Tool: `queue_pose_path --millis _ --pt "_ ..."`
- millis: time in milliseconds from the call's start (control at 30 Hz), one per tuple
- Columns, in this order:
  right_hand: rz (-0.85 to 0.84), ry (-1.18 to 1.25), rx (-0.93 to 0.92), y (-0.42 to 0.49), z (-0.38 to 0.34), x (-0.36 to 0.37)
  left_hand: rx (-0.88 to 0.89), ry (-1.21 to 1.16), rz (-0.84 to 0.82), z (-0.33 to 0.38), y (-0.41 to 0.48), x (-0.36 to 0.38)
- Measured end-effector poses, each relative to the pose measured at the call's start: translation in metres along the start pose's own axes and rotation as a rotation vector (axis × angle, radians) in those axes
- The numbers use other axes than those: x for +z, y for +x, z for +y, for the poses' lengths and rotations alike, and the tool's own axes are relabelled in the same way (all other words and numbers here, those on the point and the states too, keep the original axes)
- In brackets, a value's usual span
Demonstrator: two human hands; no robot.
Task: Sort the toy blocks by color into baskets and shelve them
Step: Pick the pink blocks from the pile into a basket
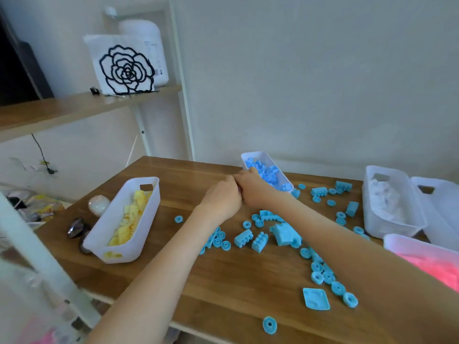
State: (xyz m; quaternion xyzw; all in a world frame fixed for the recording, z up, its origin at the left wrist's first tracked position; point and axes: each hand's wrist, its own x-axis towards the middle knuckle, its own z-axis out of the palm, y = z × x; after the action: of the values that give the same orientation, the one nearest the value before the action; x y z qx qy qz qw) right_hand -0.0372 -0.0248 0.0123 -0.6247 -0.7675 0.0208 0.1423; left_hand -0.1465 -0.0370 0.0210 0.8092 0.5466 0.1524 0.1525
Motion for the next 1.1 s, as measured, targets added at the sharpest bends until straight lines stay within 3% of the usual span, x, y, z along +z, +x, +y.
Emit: queue_pose_path --millis 100,267,400,633,833,1100 --pt "0.034 0.079 0.019 -0.045 0.003 -0.031 0.068 -0.046 0.028 0.031 -0.021 -0.001" --pt "0.046 -0.048 0.119 -0.107 0.04 -0.069 0.205 0.052 0.029 0.104 -0.041 0.016" --pt "0.119 -0.107 0.188 -0.18 0.072 -0.105 0.352 -0.129 0.013 0.173 -0.069 0.034" --pt "0.171 0.145 0.518 -0.316 0.139 -0.116 0.659 -0.183 -0.283 0.26 -0.104 0.095" --pt "0.134 0.095 0.68 -0.372 0.174 -0.101 0.831 -0.127 -0.4 0.267 -0.1 0.135" --pt "0.29 -0.176 0.612 -0.38 0.178 -0.066 0.884 -0.138 -0.513 0.273 -0.098 0.143"
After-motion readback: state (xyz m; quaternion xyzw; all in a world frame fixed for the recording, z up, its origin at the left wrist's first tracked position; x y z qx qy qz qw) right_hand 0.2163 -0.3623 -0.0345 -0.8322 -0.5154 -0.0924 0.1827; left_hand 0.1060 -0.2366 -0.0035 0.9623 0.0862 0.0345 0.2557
